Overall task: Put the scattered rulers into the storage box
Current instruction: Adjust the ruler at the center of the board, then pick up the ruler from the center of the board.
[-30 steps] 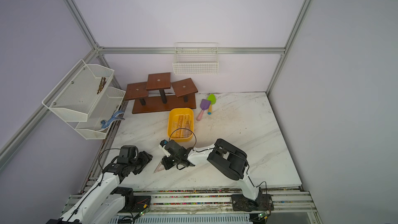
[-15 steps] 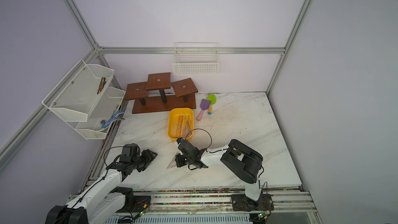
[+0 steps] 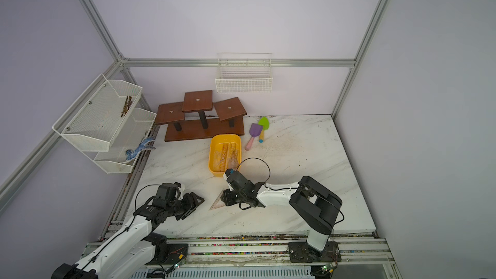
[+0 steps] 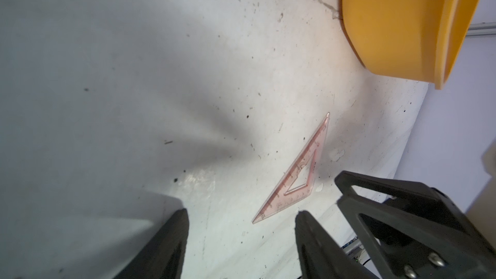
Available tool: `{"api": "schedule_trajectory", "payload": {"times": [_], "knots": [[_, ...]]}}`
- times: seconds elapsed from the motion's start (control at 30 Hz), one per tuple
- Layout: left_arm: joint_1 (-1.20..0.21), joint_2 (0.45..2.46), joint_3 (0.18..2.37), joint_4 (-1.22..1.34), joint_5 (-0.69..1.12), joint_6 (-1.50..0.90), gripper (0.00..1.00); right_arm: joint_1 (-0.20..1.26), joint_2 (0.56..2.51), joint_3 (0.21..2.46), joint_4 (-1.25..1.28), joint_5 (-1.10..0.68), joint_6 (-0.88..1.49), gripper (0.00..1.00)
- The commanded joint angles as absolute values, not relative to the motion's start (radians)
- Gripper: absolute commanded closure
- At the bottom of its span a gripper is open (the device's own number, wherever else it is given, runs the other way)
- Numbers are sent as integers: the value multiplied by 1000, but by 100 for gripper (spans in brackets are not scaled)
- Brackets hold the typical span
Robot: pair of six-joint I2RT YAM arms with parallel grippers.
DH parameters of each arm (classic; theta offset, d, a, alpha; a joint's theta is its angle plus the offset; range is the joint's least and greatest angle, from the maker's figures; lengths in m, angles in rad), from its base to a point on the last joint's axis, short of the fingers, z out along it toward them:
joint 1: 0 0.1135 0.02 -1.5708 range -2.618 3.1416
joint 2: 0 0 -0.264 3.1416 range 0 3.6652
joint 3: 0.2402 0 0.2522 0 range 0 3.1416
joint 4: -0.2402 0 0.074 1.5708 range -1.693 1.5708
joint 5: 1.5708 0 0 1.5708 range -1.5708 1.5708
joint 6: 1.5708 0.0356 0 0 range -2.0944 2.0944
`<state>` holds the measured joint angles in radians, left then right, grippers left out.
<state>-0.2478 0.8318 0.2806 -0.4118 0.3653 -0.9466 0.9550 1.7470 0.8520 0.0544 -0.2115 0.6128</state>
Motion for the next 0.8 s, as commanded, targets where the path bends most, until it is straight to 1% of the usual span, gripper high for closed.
{"api": "schedule_trajectory", "payload": {"times": [0.0, 0.43, 0.53, 0.57, 0.63, 0.77], "knots": [[-259, 836, 292, -452, 344, -968, 32, 951, 1767, 813, 67, -234, 633, 68], [-262, 799, 251, -417, 351, -980, 31, 962, 1809, 821, 172, -333, 665, 70], [-262, 818, 241, -373, 380, -979, 32, 946, 1793, 797, 253, -387, 685, 71], [-263, 825, 241, -363, 388, -978, 32, 936, 1786, 776, 307, -413, 701, 72], [-263, 849, 239, -341, 405, -970, 32, 904, 1769, 740, 393, -442, 717, 77], [-263, 881, 231, -318, 417, -967, 32, 886, 1793, 765, 374, -424, 673, 87]]}}
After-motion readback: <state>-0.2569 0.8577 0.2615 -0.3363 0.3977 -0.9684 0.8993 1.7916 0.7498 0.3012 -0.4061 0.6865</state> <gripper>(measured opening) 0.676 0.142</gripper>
